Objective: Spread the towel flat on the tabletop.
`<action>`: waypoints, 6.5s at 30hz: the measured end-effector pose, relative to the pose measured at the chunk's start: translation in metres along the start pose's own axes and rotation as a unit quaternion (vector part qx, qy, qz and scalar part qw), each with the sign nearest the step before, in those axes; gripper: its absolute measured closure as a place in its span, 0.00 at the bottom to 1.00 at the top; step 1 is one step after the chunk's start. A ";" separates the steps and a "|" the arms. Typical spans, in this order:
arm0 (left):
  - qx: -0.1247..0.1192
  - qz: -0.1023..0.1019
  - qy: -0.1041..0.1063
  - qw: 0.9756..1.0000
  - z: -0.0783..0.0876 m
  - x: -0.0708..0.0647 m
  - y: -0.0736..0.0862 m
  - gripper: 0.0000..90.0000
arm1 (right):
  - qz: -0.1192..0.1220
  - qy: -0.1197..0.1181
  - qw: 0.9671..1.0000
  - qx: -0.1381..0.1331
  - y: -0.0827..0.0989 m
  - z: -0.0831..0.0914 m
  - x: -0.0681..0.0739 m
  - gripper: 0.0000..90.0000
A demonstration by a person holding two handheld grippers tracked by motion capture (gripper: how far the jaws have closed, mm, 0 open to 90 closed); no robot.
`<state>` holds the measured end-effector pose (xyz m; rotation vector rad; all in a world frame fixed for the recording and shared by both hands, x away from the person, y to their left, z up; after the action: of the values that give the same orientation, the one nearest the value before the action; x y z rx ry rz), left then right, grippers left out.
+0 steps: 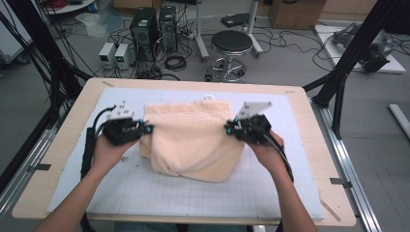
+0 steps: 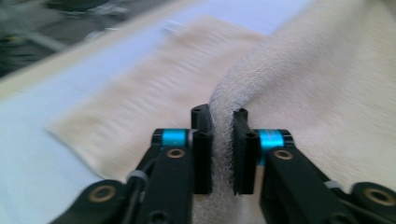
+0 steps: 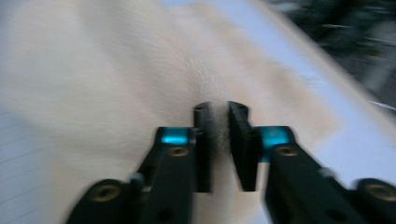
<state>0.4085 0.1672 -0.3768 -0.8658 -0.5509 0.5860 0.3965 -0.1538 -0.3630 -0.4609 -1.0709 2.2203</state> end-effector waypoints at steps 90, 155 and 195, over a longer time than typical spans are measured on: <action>0.006 -0.018 0.098 0.995 0.013 -0.013 0.029 0.92 | 0.040 -0.075 0.996 0.037 0.040 0.024 0.028 0.91; -0.009 -0.069 0.136 0.988 0.105 -0.074 0.054 0.93 | 0.073 -0.124 0.989 -0.014 0.080 0.078 0.088 0.95; -0.014 -0.094 0.192 0.977 0.097 -0.111 0.099 0.96 | 0.057 -0.165 0.984 0.042 0.112 0.025 0.099 0.95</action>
<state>0.2415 0.1955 -0.4293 -0.9140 -0.2835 0.2296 0.2662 -0.1553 -0.4401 -0.1195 -1.1334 2.4940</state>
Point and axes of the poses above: each handheld gripper's, and its own axes: z roughly backward along the jaws, y roughly out of its underside, x roughly to its left, the point moved 6 cm from there along -z, roughly forward along the jaws, and after that the axes turned 11 degrees about -z, right-handed, at the moved point
